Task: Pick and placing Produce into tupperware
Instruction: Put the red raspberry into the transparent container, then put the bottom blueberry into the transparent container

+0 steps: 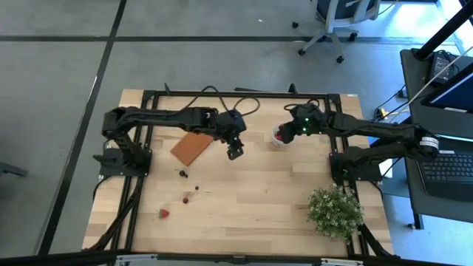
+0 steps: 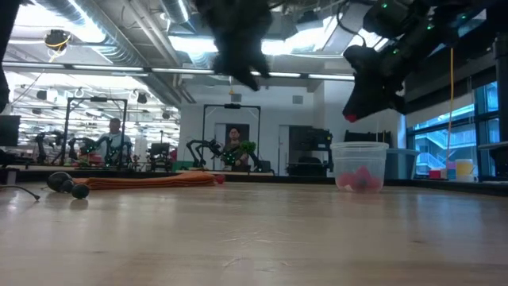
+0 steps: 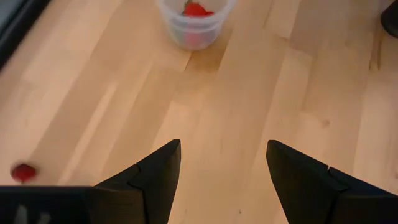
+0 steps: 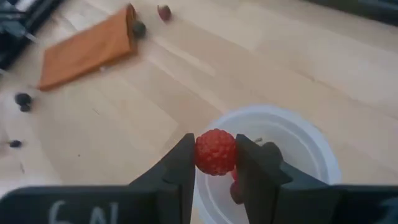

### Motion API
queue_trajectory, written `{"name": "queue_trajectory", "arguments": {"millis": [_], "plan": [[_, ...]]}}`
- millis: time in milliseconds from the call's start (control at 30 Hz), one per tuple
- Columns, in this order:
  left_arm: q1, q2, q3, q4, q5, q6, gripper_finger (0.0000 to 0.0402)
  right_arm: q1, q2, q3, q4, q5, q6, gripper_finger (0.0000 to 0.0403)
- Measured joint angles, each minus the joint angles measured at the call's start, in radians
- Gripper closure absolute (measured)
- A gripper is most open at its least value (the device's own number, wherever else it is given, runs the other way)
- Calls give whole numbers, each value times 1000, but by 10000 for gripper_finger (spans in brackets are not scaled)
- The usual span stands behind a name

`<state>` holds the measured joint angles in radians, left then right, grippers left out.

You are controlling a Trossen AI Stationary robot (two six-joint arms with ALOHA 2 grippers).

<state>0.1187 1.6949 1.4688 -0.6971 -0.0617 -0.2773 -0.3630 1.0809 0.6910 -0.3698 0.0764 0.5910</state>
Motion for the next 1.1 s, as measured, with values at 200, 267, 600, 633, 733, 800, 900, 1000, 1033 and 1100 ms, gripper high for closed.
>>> {"name": "queue_trajectory", "arguments": {"millis": [200, 267, 600, 633, 733, 800, 900, 1000, 1033, 1100], "plan": [[15, -159, -236, 115, -10, -64, 173, -14, 86, 0, -56, -3, 7, 302], [13, -198, -309, 170, -12, -93, 173, -14, 116, -1, -77, -3, 9, 302], [-13, -294, -515, 219, -31, -186, 173, -19, 211, 0, -40, 0, -20, 293], [-16, -292, -526, 219, -32, -192, 173, -19, 213, 0, -42, -1, -21, 289], [-25, -292, -548, 218, -33, -194, 173, -20, 211, 0, -36, -2, -22, 275], [-31, -292, -554, 217, -33, -194, 173, -22, 211, 0, -38, -3, -20, 266], [-38, -292, -555, 220, -33, -193, 173, -23, 211, 0, -37, -2, -21, 253], [-43, -292, -555, 217, -33, -193, 173, -23, 211, 0, -36, -3, -20, 239], [-43, -292, -555, 217, -33, -192, 173, -23, 211, 0, -35, -3, -20, 234], [-43, -292, -555, 216, -31, -192, 173, -23, 211, 0, -30, -3, -20, 225]]}}
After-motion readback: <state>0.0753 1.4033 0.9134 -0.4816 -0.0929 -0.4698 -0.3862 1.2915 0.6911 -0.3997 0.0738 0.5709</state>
